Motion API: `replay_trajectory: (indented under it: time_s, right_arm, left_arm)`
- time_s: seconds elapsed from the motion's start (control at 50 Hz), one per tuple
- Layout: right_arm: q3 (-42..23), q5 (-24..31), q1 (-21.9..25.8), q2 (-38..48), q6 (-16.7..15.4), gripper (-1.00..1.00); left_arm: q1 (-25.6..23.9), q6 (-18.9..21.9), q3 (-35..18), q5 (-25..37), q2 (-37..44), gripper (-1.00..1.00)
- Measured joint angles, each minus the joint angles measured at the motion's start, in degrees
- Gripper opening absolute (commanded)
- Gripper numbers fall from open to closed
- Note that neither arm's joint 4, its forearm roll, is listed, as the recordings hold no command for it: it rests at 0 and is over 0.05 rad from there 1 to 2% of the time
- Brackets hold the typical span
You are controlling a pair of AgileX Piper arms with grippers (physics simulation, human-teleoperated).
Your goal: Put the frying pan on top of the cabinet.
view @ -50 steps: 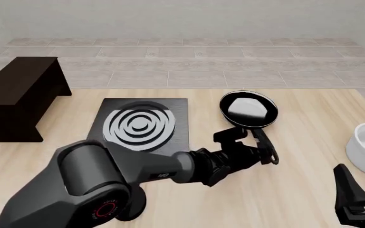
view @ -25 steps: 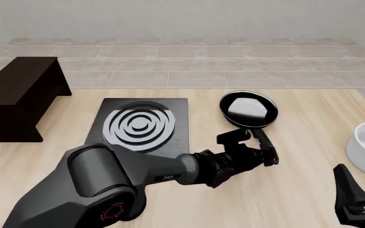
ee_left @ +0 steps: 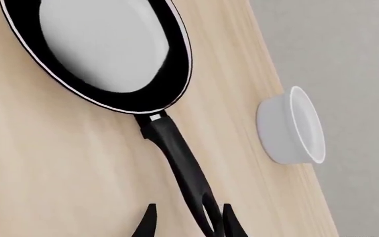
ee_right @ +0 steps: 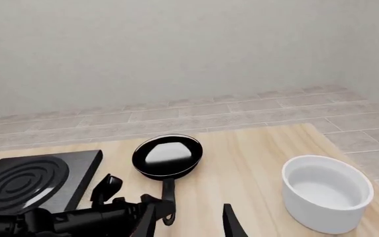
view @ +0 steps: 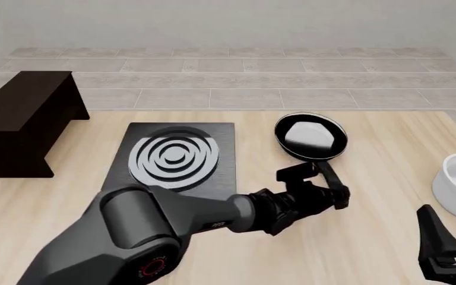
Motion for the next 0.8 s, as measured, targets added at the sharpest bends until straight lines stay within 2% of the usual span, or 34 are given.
replay_trajectory:
  time_s: [0.8]
  right_arm:
    - [-0.7,-1.7,-0.5,2.5,1.2,1.00]
  left_arm:
    - [-0.6,0.5,-4.7,1.0,2.8,1.00]
